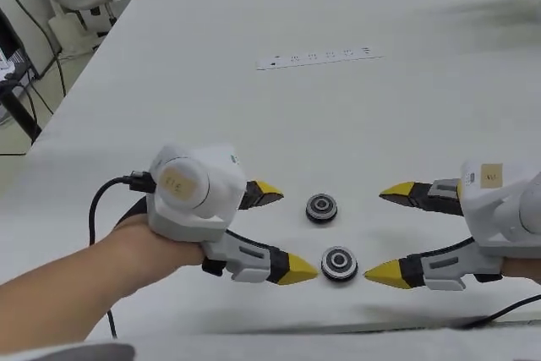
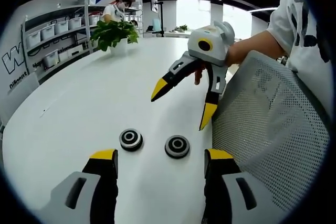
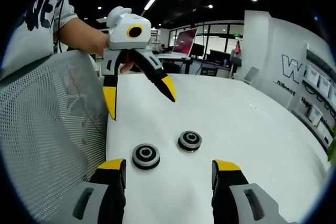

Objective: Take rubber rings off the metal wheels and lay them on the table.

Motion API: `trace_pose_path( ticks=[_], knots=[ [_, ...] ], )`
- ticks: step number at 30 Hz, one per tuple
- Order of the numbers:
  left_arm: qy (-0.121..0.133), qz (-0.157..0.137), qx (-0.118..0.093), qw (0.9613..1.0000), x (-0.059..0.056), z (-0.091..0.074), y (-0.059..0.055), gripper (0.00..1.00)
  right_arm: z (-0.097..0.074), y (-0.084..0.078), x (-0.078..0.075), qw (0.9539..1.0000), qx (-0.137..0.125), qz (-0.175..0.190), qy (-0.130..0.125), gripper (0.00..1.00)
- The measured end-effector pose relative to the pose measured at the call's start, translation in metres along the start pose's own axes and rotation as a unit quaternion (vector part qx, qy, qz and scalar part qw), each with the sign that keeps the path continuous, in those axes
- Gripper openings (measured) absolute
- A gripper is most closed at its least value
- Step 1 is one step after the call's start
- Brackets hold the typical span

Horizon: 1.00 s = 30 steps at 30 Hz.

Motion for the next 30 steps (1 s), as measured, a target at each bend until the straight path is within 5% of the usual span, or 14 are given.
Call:
trace_pose_path(
  ticks=[30],
  knots=[
    [-0.045,0.029,0.019,0.9984,-0.015,0.032,-0.003,0.37,0.022,-0.022,0.003,0.9990,0.003,0.000,0.044,0.40]
  ],
)
Point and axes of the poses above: the centre of the closed fingertips' face, and the gripper's own axes: z roughly forward along the fingers, x roughly to its left, y roughly out of its top, the point moved 8 cm from there along -z, roughly backward along the fingers, and after that the axes turned 2 degrees about -z, right-handed, at the moved point
